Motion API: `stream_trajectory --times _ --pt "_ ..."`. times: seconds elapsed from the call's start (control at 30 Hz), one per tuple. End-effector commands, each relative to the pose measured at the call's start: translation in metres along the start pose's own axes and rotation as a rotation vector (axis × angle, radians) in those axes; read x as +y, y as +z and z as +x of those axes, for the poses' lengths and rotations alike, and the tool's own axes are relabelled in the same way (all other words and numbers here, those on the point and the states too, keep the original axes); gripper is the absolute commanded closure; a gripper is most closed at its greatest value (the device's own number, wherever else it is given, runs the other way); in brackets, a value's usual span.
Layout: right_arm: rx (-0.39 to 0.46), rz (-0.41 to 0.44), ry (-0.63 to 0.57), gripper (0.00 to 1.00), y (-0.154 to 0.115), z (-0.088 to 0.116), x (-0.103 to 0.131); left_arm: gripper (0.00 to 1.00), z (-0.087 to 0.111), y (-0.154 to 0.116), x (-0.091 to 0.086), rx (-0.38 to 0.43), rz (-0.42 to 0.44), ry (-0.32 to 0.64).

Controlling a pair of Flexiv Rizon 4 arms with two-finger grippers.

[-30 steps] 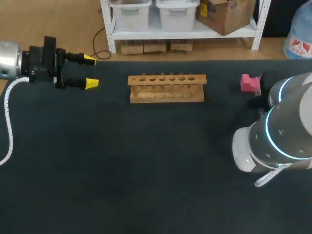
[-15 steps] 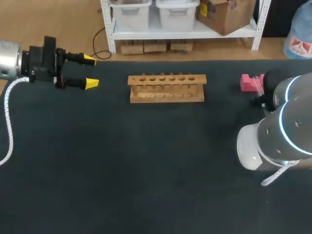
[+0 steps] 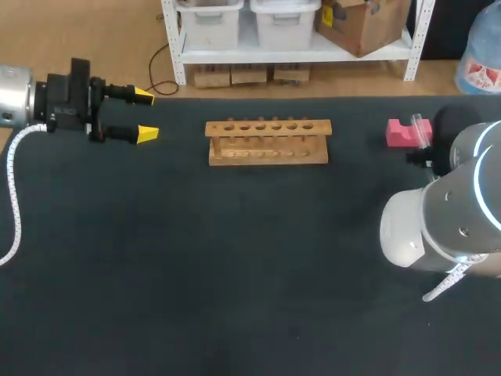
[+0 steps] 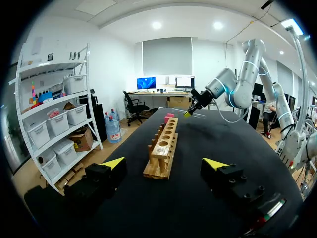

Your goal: Grasp the test tube, adjust it, and insert it.

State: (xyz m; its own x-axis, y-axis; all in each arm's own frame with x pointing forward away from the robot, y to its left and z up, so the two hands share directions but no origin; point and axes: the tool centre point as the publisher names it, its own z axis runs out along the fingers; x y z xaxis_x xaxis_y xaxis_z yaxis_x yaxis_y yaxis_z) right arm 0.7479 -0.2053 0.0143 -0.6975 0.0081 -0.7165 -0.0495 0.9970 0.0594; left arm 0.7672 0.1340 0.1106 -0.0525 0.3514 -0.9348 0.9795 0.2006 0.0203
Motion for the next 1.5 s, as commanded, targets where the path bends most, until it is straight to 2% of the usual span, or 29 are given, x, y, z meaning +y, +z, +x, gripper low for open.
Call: stream_trajectory --times 0.03,0.4,0.57,0.8,1.13,1.33,1.5 --pt "-0.004 -0.004 0.013 1.0 -0.025 -0.003 0.005 0.0 0.002 0.0 0.001 -0.004 0.001 0.003" --pt "-0.011 0.028 0.026 1.0 -0.054 -0.006 0.022 0.0 0.002 0.0 0.001 -0.004 0.001 0.003" --pt "-0.008 0.037 -0.003 1.0 -0.064 -0.002 0.03 0.0 0.002 0.0 0.001 -0.004 0.001 0.003" --pt "-0.032 0.006 -0.03 1.0 -0.085 0.011 0.04 0.0 0.002 0.0 0.001 -0.004 0.001 0.003" --pt "-0.055 -0.045 -0.037 1.0 -0.116 0.02 0.037 0.0 0.002 0.0 0.001 -0.004 0.001 0.003" --pt "-0.048 -0.078 -0.05 1.0 -0.123 0.024 0.045 0.0 0.002 0.0 0.001 -0.004 0.001 0.003" --pt "-0.041 -0.064 -0.066 1.0 -0.113 0.025 0.057 0.0 0.002 0.0 0.001 -0.004 0.001 0.003"
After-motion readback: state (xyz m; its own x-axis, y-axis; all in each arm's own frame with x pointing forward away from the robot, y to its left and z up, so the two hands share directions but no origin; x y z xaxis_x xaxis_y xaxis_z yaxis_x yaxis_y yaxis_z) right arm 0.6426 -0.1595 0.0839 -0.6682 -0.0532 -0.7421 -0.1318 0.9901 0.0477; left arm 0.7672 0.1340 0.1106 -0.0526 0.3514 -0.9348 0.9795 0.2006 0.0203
